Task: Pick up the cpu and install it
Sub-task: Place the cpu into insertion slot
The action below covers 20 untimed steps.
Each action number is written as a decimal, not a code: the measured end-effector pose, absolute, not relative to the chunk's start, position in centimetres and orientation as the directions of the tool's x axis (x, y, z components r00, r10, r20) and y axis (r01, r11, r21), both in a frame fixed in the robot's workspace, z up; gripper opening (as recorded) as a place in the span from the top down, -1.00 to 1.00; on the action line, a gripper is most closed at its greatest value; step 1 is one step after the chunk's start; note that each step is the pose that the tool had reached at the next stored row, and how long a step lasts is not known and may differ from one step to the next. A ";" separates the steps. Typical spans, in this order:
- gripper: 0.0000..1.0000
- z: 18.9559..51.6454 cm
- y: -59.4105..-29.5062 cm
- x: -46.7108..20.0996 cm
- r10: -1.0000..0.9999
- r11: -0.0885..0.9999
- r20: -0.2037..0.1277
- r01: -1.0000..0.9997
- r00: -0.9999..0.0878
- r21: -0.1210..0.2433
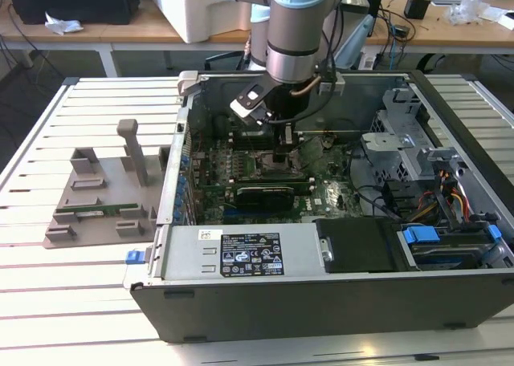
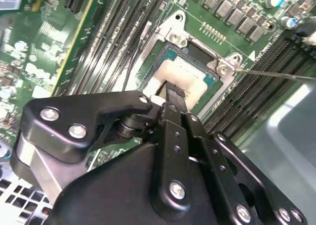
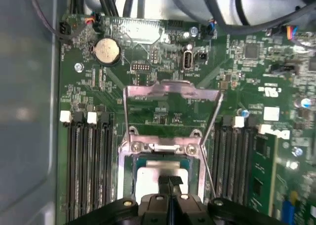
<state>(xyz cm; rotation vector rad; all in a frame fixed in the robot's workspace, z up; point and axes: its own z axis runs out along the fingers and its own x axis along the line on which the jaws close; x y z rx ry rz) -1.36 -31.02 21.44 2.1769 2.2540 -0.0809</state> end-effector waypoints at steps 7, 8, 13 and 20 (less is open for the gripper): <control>0.79 23.3 -31.0 -1.4 0.999 0.034 -0.041 0.999 -0.035 -0.032; 0.79 23.5 -31.0 -1.4 0.999 0.034 -0.041 0.999 -0.035 -0.032; 0.79 24.2 -31.0 -1.4 0.999 0.034 -0.041 0.999 -0.035 -0.032; 0.79 25.3 -31.0 -1.4 0.999 0.034 -0.041 0.999 -0.036 -0.032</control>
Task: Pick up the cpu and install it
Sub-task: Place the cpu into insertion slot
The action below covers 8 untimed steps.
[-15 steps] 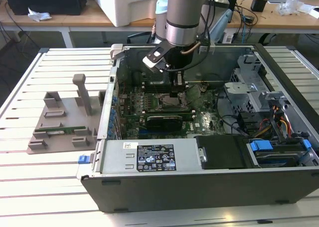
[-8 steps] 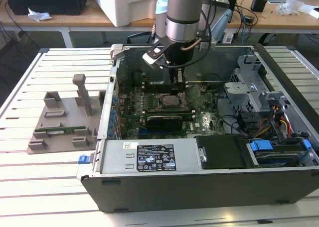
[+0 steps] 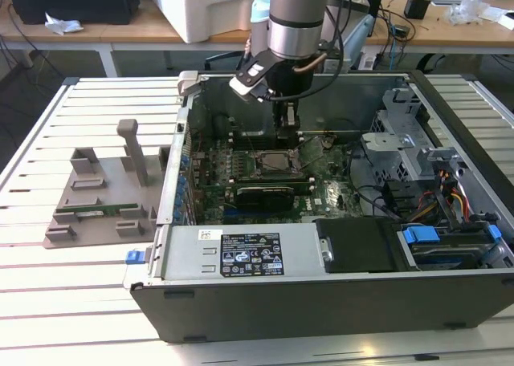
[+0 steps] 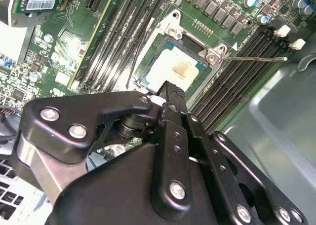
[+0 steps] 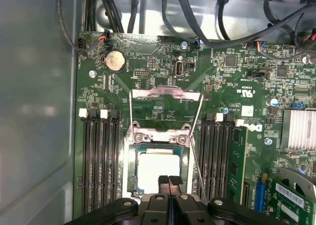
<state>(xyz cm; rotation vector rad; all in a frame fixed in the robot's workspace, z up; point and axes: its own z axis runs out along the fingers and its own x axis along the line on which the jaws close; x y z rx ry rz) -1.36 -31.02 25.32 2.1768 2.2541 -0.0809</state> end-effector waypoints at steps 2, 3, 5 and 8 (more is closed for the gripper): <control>0.79 25.7 -31.0 -1.4 0.999 0.034 -0.041 0.999 -0.035 -0.032; 0.79 25.9 -31.0 -1.4 0.999 0.034 -0.041 0.999 -0.035 -0.032; 0.79 26.4 -31.0 -1.4 0.999 0.034 -0.041 0.999 -0.035 -0.032; 0.79 26.8 -31.0 -1.4 0.999 0.034 -0.041 0.999 -0.035 -0.032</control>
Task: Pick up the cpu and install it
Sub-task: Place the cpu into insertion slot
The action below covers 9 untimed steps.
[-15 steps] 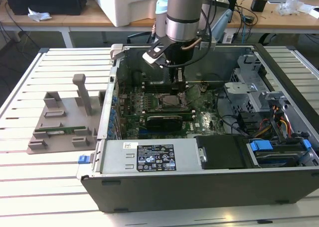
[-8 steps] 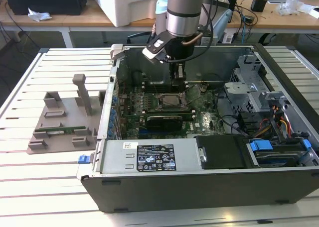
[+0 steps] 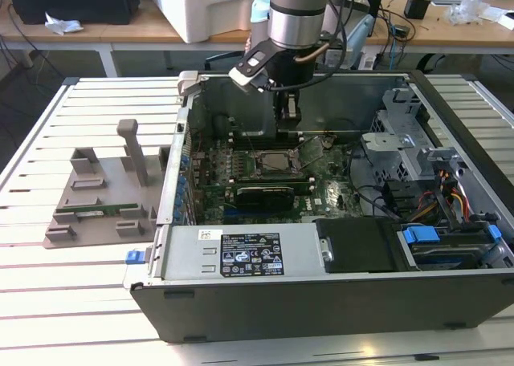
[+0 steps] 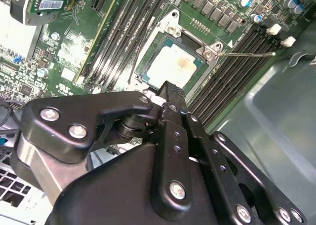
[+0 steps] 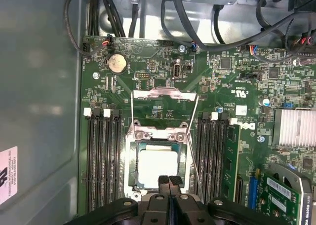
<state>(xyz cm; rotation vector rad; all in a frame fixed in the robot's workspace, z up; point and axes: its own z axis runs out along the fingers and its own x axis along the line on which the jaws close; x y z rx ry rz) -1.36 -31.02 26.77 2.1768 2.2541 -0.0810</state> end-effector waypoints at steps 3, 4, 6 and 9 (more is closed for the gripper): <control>0.79 27.2 -31.0 -1.4 0.999 0.034 -0.041 0.999 -0.036 -0.032; 0.79 27.3 -31.0 -1.4 0.999 0.034 -0.041 0.999 -0.035 -0.032; 0.79 27.6 -31.0 -1.4 0.999 0.034 -0.041 0.999 -0.035 -0.032; 0.79 28.0 -31.0 -1.4 0.999 0.034 -0.041 0.999 -0.035 -0.032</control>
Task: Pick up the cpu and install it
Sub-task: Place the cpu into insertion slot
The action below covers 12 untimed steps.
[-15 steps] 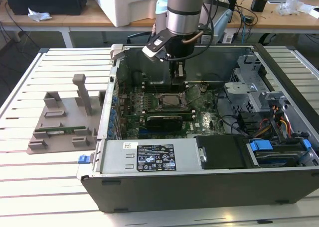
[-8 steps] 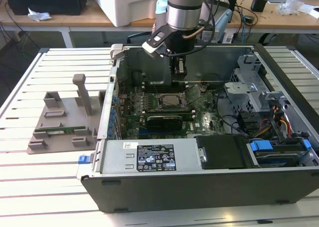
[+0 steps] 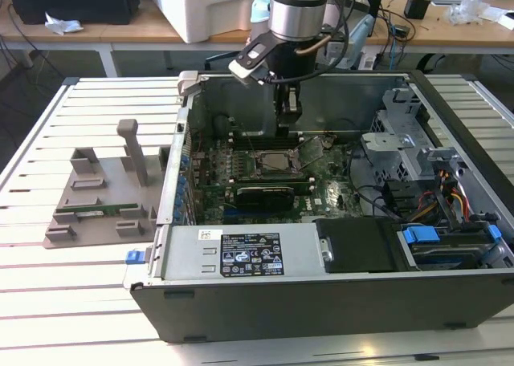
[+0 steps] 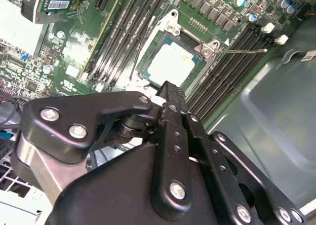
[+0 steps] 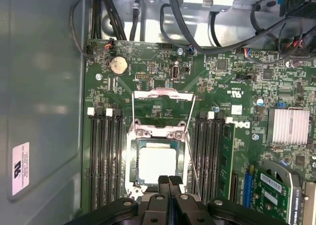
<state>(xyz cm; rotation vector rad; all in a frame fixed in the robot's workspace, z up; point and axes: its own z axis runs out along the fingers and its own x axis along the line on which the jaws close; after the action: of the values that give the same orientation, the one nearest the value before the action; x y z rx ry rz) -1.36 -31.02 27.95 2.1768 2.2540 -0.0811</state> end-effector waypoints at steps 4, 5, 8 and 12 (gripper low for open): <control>0.79 28.4 -31.0 -1.4 0.999 0.034 -0.041 0.999 -0.035 -0.032; 0.79 28.6 -31.0 -1.4 0.999 0.034 -0.041 0.999 -0.035 -0.032; 0.79 29.0 -31.0 -1.4 0.999 0.034 -0.041 0.999 -0.035 -0.032; 0.79 29.5 -31.0 -1.4 0.999 0.034 -0.041 0.999 -0.035 -0.032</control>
<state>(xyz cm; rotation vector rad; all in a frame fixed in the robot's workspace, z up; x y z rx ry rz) -1.36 -31.02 29.51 2.1768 2.2540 -0.0811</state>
